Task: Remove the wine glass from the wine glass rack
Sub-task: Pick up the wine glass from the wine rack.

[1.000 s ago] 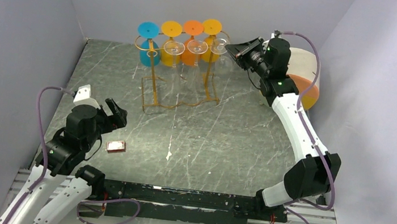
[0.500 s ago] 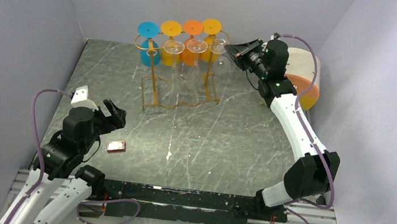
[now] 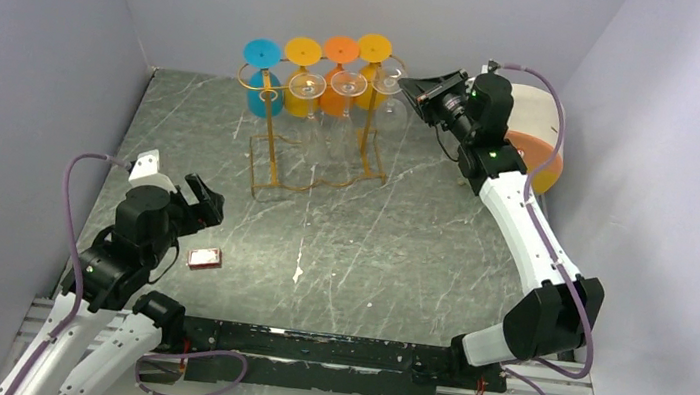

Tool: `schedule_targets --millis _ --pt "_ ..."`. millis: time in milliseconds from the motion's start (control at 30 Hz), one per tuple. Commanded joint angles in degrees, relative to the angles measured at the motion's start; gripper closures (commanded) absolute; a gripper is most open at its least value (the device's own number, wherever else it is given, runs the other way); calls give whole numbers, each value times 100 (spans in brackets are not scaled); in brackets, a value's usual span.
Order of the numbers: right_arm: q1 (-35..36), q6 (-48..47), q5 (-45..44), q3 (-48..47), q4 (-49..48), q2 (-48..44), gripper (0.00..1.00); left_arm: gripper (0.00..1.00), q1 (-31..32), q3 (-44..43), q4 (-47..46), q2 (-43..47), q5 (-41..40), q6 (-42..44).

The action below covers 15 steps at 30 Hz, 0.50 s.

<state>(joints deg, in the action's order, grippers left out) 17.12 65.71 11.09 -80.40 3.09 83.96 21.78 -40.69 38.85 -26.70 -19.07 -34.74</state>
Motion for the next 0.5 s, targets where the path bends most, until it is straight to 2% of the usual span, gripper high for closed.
schedule_targets --millis 0,467 --pt "-23 -21 -42 7 -178 -276 100 7 -42 -104 -32 -16 -74 3" --pt "-25 74 -53 77 -295 -355 100 6 -42 -68 -92 24 11 -6"
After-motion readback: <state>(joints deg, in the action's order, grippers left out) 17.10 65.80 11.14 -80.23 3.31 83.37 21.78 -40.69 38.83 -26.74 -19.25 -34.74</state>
